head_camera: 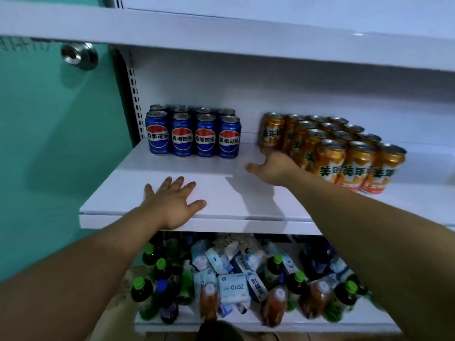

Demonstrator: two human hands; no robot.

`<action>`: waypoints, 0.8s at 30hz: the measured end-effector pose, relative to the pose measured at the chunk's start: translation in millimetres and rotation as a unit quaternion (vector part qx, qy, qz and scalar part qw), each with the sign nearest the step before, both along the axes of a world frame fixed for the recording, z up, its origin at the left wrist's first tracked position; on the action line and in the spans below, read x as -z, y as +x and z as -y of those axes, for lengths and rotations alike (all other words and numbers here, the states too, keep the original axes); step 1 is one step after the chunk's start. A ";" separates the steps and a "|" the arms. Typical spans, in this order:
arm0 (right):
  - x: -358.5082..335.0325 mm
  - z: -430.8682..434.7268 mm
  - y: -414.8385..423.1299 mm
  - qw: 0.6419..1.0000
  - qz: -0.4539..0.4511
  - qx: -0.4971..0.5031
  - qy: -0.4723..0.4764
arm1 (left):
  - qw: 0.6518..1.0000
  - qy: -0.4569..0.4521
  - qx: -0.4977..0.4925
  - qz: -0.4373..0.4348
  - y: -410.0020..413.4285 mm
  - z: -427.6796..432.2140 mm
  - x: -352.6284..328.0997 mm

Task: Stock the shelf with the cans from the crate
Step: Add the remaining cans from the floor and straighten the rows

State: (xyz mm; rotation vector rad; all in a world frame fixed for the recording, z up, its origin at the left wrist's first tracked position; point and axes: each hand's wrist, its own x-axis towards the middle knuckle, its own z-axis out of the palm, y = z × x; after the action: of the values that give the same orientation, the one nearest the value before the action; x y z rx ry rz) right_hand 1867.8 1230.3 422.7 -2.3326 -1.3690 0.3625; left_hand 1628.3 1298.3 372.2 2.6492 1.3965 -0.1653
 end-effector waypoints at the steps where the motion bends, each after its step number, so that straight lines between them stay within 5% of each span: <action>1: -5.1 17.4 1.7 1.000 0.013 0.001 -0.009 | 1.000 -0.010 0.000 0.004 2.0 0.7 -3.1; 8: -29.4 152.6 20.0 0.993 0.073 0.088 -0.015 | 0.976 -0.076 0.173 0.109 84.0 84.2 -28.5; 17: -13.4 303.5 68.7 0.960 0.051 0.272 -0.040 | 0.911 -0.114 0.381 0.105 178.6 221.6 -28.7; 24: 43.6 400.6 112.1 0.935 0.003 0.348 -0.074 | 0.888 -0.178 0.423 0.024 239.8 289.2 40.7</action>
State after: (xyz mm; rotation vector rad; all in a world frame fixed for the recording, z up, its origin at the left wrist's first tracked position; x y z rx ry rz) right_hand 1980.0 829.7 379.1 -2.7466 -0.4513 0.2377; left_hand 1868.1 1009.1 331.4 2.6944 0.0776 -0.3902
